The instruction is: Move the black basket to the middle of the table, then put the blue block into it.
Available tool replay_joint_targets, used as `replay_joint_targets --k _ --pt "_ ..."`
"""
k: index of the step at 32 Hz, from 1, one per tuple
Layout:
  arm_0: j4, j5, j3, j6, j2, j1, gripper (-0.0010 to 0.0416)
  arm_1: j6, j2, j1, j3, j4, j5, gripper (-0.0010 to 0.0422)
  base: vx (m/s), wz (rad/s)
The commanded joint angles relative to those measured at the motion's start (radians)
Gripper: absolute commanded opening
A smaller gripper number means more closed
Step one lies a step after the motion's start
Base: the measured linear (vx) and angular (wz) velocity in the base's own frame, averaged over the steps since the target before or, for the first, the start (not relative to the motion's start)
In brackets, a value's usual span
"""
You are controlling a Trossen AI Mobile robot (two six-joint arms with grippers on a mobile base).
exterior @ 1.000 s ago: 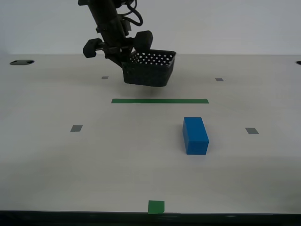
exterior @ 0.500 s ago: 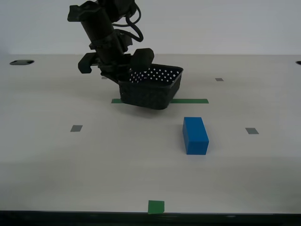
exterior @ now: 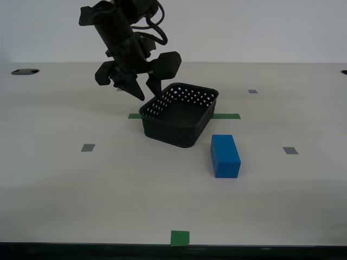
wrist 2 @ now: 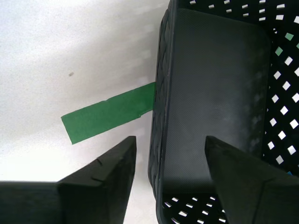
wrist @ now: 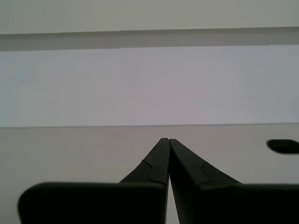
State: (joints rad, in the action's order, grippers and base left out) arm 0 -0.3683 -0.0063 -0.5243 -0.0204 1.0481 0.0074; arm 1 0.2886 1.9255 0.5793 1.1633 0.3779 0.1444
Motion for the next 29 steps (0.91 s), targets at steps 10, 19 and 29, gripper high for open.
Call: replay_joint_targets --k 10,19,29 --pt "0.709 -0.462 -0.134 -0.200 0.000 0.009 0.0000 -0.045 -0.001 -0.114 0.157 0.001 -0.003 0.0130 0.000 0.000" --pt "1.148 -0.605 -0.293 -0.241 0.002 0.226 0.0001 -0.073 -0.001 -0.150 0.161 -0.025 -0.020 0.0036 0.000 0.000" --pt "1.047 -0.404 -0.291 -0.225 0.232 0.597 0.0059 -0.080 -0.001 -0.158 0.161 -0.036 -0.031 0.0027 0.000 0.000"
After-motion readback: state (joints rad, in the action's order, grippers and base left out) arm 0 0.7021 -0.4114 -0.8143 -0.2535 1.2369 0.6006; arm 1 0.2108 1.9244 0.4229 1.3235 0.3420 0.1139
